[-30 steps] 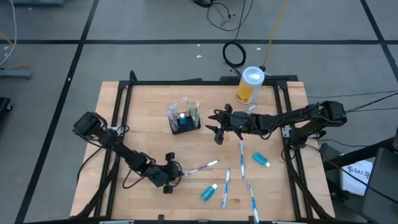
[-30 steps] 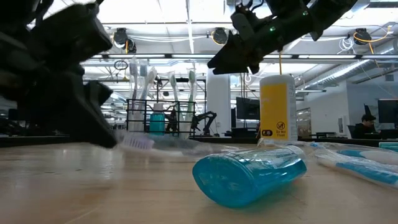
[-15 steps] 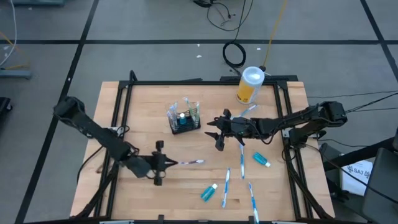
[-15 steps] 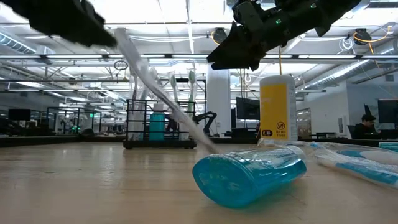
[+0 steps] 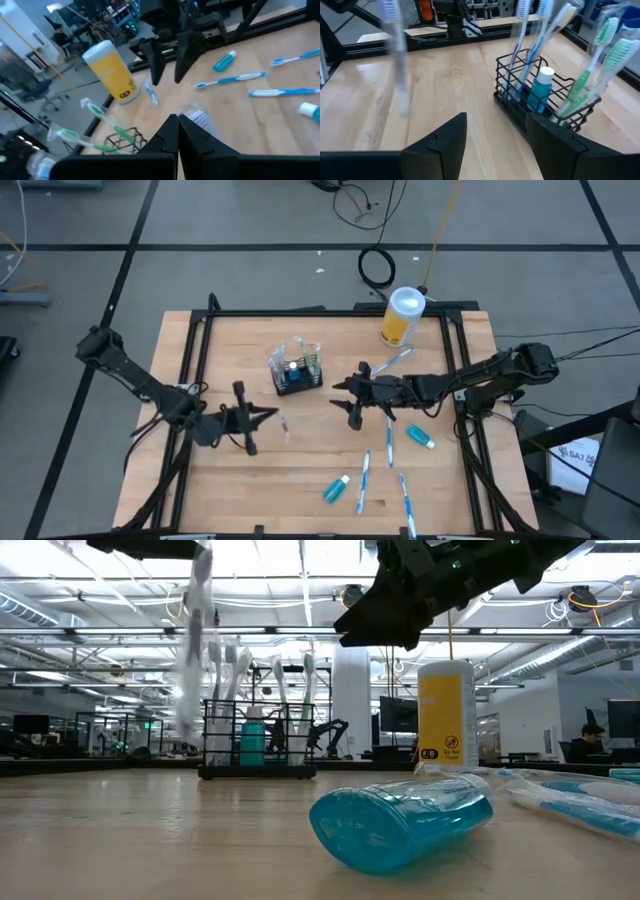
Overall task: Pick & Place toothbrushing station
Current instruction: Put the violet toothbrush into the black mesh organizer
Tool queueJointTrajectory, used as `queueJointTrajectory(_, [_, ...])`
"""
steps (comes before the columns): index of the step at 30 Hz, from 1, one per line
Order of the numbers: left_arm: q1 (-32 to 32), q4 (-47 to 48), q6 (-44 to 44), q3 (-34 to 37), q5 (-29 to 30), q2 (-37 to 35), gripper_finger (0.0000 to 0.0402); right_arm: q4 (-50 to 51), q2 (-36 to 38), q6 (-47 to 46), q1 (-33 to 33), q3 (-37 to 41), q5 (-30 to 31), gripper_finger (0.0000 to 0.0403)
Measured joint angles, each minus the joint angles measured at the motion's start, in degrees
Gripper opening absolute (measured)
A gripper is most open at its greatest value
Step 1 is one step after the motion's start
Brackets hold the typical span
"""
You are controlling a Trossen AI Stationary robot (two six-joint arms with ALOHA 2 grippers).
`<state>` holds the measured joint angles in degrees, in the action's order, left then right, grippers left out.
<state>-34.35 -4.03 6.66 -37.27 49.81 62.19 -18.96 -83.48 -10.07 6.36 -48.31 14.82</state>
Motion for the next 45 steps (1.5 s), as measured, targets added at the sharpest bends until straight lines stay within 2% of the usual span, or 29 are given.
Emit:
queueJointTrajectory(2, [0.5,-0.9,2.4,0.0,0.8,0.0,0.0000,0.0,0.0,0.0,0.3,0.0,0.0,0.0196])
queueJointTrajectory(8, [2.0,-6.5,11.2,-0.1,8.0,-1.1,0.0000,0.0,0.0,0.0,0.5,0.0,0.0,0.0196])
queueJointTrajectory(16, [5.5,-6.5,21.5,-5.3,17.1,-2.4,0.0000,0.0,0.0,0.1,0.5,0.0,0.1,0.0196])
queueJointTrajectory(23, [11.6,-6.5,27.4,-7.0,17.8,-2.3,0.0000,0.0,0.0,0.2,0.5,0.0,0.1,0.0196])
queueJointTrajectory(33, [16.8,-1.7,26.7,-7.1,17.7,-2.3,0.0000,0.0,0.0,0.3,0.5,0.0,0.1,0.0196])
queueJointTrajectory(45, [19.5,7.3,16.6,-7.1,14.4,-0.5,0.0000,0.0,0.0,0.7,0.5,0.0,0.1,0.0196])
